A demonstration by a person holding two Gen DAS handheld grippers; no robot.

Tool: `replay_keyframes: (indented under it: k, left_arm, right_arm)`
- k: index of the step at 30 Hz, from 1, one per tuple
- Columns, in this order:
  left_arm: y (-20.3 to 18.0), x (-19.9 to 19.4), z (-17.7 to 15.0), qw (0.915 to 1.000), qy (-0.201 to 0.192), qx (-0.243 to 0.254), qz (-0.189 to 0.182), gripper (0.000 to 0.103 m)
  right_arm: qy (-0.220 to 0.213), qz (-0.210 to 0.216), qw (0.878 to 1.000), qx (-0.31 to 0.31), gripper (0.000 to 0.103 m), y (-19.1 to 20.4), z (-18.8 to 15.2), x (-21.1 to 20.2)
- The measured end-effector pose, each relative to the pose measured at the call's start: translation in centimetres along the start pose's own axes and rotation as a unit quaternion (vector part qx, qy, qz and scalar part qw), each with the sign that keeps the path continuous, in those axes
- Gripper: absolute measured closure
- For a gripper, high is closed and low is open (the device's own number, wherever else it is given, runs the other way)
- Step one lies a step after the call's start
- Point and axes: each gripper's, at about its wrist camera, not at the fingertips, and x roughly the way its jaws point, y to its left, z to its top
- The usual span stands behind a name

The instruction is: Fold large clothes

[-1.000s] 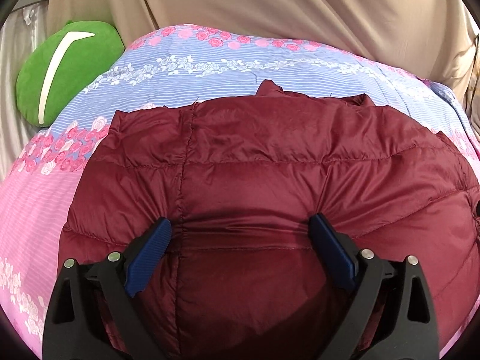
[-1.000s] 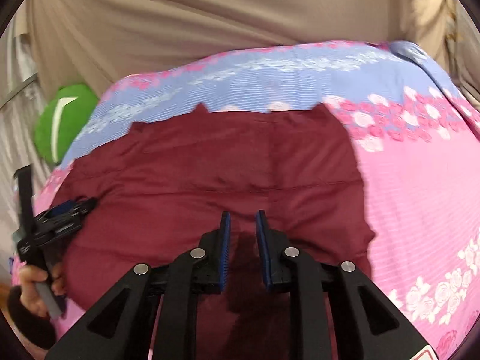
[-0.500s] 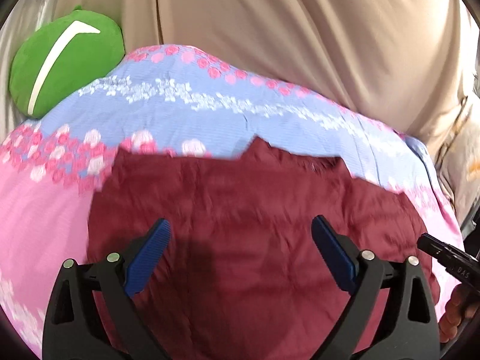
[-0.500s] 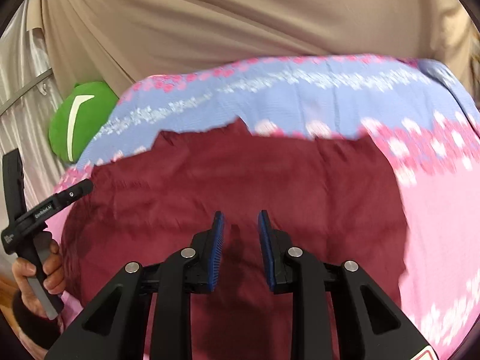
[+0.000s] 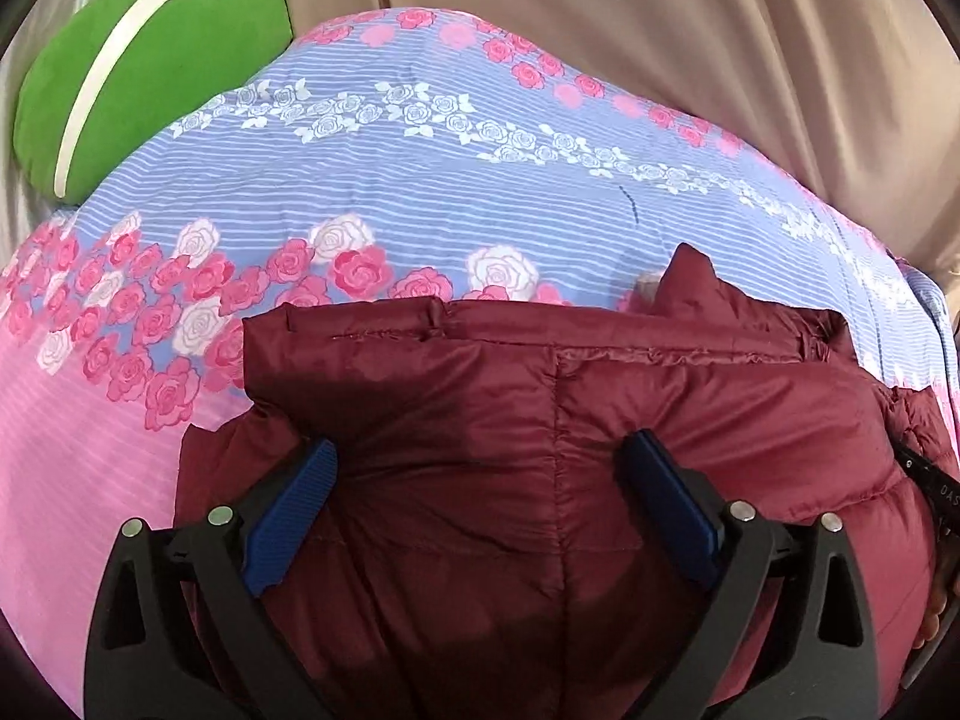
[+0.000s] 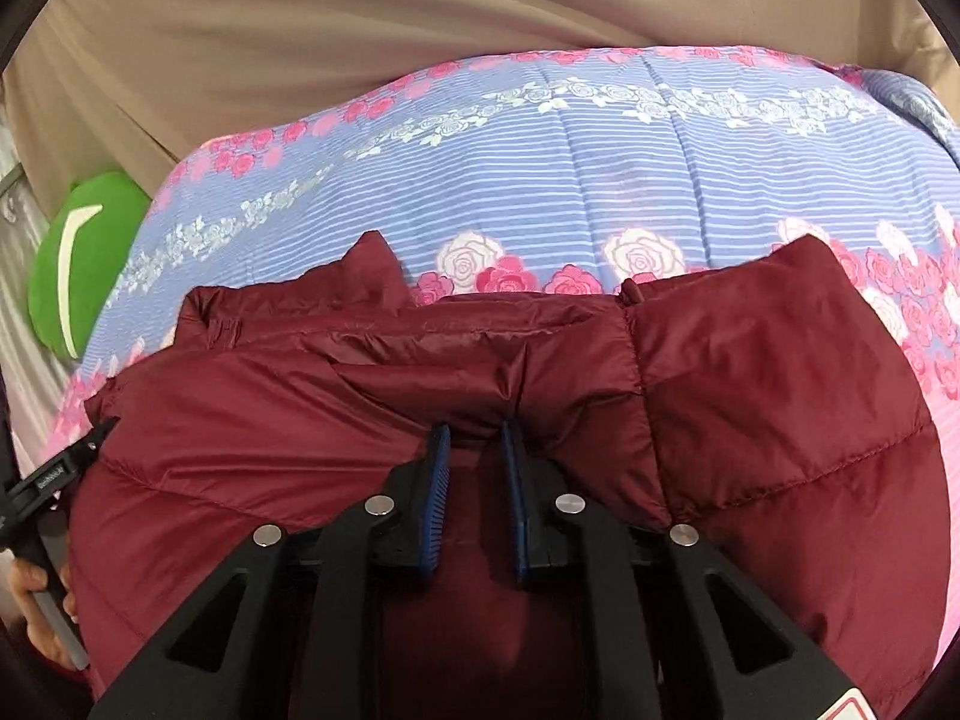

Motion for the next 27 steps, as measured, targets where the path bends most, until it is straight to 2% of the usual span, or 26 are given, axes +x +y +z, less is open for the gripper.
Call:
replay_keyframes:
  k: [2,3,5,8,11,15,21,24,27]
  left_arm:
    - [0.1,-0.1,0.0,1.0000,-0.001,-0.001,0.000,0.008]
    - [0.3,-0.5,0.1,1.0000,-0.004,-0.001,0.007,0.008]
    - [0.5,-2.2,-0.2,0.9996,-0.011,0.002,0.025,0.008]
    - [0.8,-6.1,-1.1,0.9998,-0.016,0.006,0.013,0.008]
    - [1.5,-9.5,-3.3,0.9997,0.010,0.008,-0.021,0.007]
    - [3.5,-11.9,-7.5,0.9991,0.036,-0.014,-0.018,0.007]
    - [7.6,-11.6,-12.0,0.9907,0.075,-0.103,-0.048,0.005]
    - [7.3,-11.7,-12.5,0.9914,0.060,-0.106,-0.047,0.005]
    - [6.4,-11.3,-12.3,0.9903,0.062,-0.105,-0.066,0.005]
  right_arm:
    - [-0.005,-0.030,1.000,-0.003,0.087,0.7,0.1,-0.4]
    - [-0.013,-0.051,0.999,-0.002,0.080,1.4,-0.1,-1.4]
    - [-0.021,-0.012,1.000,-0.015,0.079,3.0,-0.5,-3.8]
    - [-0.013,0.044,0.997,-0.065,0.079,7.7,-1.7,-7.2]
    - [0.008,0.066,0.991,-0.114,0.079,11.9,-3.4,-7.9]
    - [0.027,0.074,0.986,-0.149,0.079,15.4,-5.4,-6.6]
    - [0.052,0.059,0.985,-0.154,0.079,15.8,-7.2,-3.2]
    - [0.052,0.065,0.986,-0.142,0.079,15.4,-7.2,-3.8]
    - [0.025,0.090,0.988,-0.124,0.079,14.5,-6.0,-5.9]
